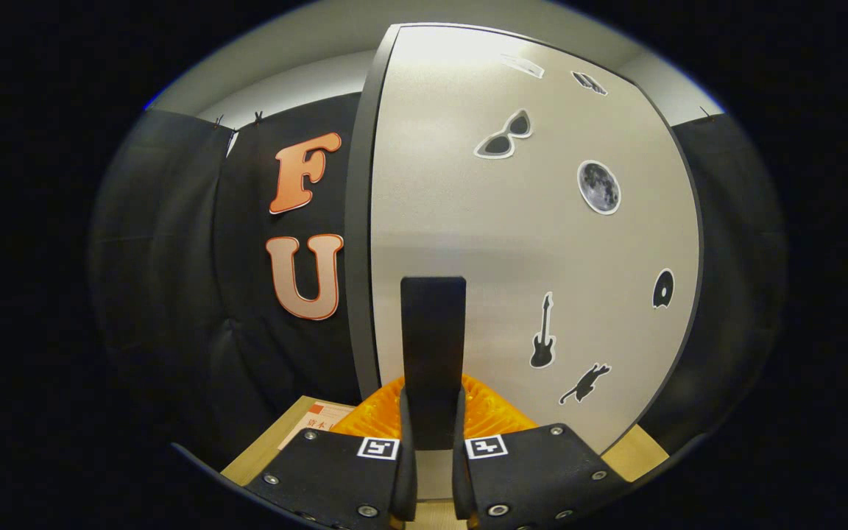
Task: Open the shoe cabinet door, grab the shoes and put them into the shoe cabinet, then close the shoe cabinet door.
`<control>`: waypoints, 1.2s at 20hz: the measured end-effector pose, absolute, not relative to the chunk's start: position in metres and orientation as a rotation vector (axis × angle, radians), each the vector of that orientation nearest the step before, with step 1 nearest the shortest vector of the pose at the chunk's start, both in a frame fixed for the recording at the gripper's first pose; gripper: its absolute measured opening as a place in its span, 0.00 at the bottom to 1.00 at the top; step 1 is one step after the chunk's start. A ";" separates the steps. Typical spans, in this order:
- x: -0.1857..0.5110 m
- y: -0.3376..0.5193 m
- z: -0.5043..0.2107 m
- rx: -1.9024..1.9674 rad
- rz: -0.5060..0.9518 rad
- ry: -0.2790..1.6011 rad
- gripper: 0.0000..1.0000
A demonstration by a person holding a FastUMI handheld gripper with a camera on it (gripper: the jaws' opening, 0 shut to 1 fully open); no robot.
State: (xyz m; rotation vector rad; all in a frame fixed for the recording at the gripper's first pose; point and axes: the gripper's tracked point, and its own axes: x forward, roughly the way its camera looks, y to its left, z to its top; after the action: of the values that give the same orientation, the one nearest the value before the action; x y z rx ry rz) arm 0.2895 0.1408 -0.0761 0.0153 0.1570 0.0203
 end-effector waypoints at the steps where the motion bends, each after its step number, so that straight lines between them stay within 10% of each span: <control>1: 0.285 0.141 -0.075 0.015 0.024 0.156 0.17; 24: 0.044 -0.062 -0.064 0.022 -0.054 0.142 0.13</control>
State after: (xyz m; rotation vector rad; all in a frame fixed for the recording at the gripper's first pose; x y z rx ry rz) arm 0.0437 -0.0625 -0.0636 0.0219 0.1416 -0.0537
